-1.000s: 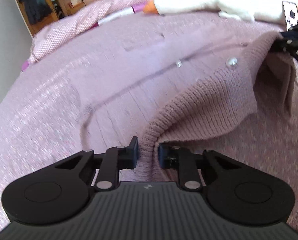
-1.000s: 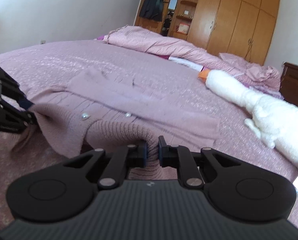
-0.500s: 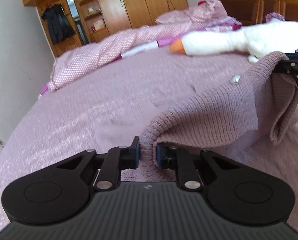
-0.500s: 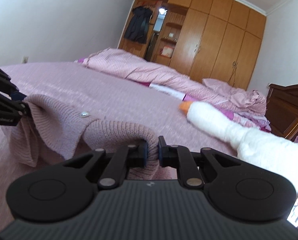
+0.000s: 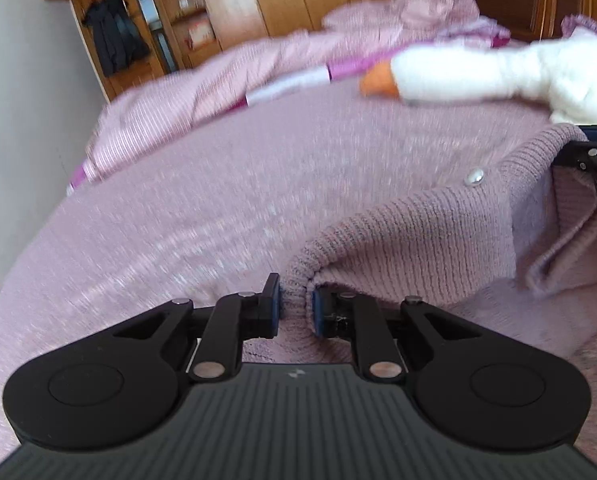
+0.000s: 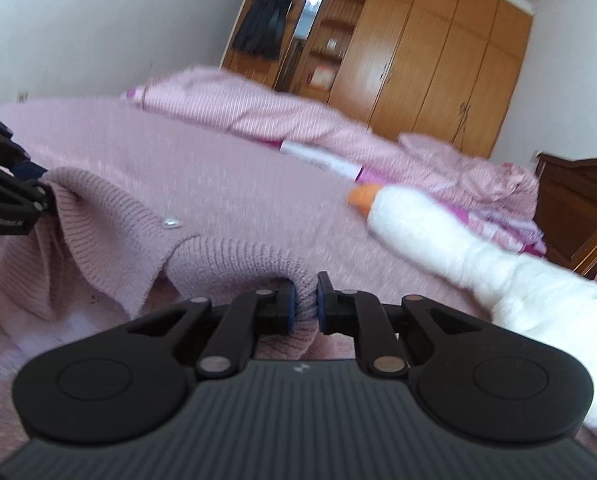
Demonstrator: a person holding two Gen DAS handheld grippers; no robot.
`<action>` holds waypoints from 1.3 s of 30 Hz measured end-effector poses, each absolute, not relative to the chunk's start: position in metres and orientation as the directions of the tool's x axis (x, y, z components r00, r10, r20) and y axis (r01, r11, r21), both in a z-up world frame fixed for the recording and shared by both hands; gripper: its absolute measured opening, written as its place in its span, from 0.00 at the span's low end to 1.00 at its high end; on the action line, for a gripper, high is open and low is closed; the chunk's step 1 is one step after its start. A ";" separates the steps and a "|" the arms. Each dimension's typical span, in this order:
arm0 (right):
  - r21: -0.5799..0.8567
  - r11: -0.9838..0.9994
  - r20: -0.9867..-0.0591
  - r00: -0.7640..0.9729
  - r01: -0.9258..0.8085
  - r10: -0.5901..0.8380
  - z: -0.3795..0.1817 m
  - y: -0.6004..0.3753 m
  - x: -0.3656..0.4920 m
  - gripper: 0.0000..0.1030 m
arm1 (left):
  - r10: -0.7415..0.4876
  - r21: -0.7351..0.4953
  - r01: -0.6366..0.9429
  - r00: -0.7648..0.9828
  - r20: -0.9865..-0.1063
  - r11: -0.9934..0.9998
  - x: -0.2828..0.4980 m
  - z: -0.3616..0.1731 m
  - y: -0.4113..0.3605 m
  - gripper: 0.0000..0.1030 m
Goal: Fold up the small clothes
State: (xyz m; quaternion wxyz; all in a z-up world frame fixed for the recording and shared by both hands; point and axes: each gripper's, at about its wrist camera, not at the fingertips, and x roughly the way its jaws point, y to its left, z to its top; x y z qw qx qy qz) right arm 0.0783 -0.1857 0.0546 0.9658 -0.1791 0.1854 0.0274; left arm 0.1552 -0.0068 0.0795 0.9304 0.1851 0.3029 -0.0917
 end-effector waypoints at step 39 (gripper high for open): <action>-0.237 0.900 -0.523 0.829 -0.366 0.199 0.018 -0.195 0.049 0.50 | -0.187 0.244 0.471 0.695 -0.694 0.848 0.102 0.050 0.019 0.69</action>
